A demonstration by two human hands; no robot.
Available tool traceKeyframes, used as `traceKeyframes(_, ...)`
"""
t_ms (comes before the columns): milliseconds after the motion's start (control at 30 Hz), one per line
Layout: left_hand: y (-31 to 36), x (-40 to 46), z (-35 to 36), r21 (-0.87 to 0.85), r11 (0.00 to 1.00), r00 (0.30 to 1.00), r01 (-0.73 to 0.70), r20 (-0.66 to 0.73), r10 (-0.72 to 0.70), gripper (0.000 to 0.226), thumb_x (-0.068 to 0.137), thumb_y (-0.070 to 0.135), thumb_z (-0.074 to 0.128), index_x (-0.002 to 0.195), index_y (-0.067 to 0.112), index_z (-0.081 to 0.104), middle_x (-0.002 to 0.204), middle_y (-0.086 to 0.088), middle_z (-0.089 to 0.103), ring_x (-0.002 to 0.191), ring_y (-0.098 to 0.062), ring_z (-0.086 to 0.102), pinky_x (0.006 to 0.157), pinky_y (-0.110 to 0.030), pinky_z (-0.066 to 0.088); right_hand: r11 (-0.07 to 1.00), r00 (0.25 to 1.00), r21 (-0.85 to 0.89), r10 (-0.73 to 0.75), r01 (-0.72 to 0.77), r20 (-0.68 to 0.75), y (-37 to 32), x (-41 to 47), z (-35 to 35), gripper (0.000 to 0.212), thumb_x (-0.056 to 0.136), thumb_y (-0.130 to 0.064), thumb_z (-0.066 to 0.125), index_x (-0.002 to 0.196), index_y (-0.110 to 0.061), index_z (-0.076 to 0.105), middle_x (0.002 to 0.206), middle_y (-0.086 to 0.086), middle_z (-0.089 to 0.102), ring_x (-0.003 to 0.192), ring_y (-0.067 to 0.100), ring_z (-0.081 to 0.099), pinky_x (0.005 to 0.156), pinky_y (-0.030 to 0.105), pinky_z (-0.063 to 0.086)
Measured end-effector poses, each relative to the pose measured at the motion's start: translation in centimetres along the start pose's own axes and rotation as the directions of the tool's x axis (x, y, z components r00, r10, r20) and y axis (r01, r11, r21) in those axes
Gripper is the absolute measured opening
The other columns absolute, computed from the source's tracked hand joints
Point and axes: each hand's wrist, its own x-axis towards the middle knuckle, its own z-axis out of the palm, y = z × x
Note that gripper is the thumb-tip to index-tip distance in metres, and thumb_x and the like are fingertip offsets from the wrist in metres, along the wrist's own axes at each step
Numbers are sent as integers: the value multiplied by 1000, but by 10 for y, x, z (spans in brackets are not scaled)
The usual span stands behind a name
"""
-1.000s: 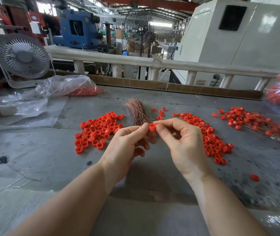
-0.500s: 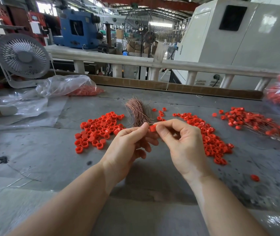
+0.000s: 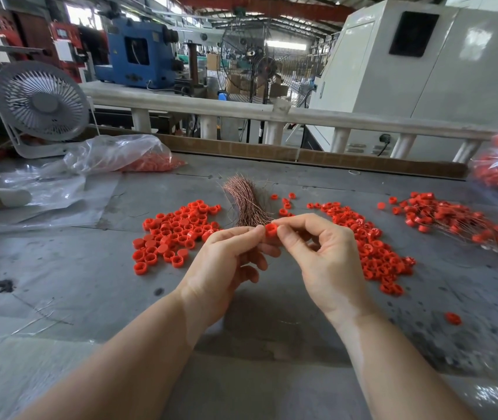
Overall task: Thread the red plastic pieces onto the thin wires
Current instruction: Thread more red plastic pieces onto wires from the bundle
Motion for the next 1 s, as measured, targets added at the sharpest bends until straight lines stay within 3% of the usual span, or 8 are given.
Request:
traceKeyframes(167,-1,1,0,-33,999,1000,18,-7,-19,23,69,35,60,65,15,70,68,-4,65,53,-10,53,44,-20,38,1000,1000,-22,16,-15,11,0,0,0,14,83,-6,67,83,-20,71,74,-10,71,72,2,64,65,11,44)
traceKeyframes(300,-2,1,1,54,999,999,1,-34,1,35,65,46,64,71,12,65,63,2,59,53,-7,51,44,-18,38,998,998,-70,6,-2,66,0,-1,1,8,82,-6,69,85,-12,72,77,1,69,66,0,57,64,8,39)
traceKeyframes(500,-6,2,3,4,998,996,-57,-70,57,19,66,30,65,72,13,68,62,0,64,56,-8,61,47,-18,48,995,992,-16,98,-97,79,0,-1,0,15,84,-3,64,87,-16,70,83,-1,69,70,-2,60,66,8,41)
traceKeyframes(600,-8,3,3,39,995,993,-97,-70,100,17,70,25,63,78,13,73,66,-6,68,59,-11,62,54,-19,51,988,985,21,152,-154,76,0,-1,1,12,85,-11,64,90,-20,69,85,1,69,76,10,61,73,17,47)
traceKeyframes(667,-9,3,3,56,992,991,-111,-67,114,20,70,26,63,81,13,73,72,-10,70,63,-12,64,57,-19,51,976,974,51,204,-210,97,1,-1,2,10,85,-19,65,94,-21,69,86,-2,70,78,8,62,75,18,48)
traceKeyframes(833,-11,1,5,86,985,988,-152,-2,153,21,75,23,62,86,9,73,84,-11,73,73,-17,69,63,-20,54,943,931,97,290,-317,223,3,-3,3,55,66,-49,60,110,-16,66,90,0,71,83,4,65,74,21,51)
traceKeyframes(900,-12,0,6,101,980,985,-170,7,171,13,79,16,62,81,9,74,81,-11,73,70,-20,68,65,-24,56,946,925,96,277,-310,259,3,-3,4,49,66,-46,63,105,-16,68,88,3,72,82,10,68,72,25,53)
traceKeyframes(1000,-12,0,7,180,963,979,-199,3,202,15,86,4,59,82,9,72,78,-10,73,65,-19,67,63,-24,55,933,927,188,249,-307,279,2,-4,4,29,68,-35,66,91,-18,71,76,4,72,69,9,67,59,20,51)
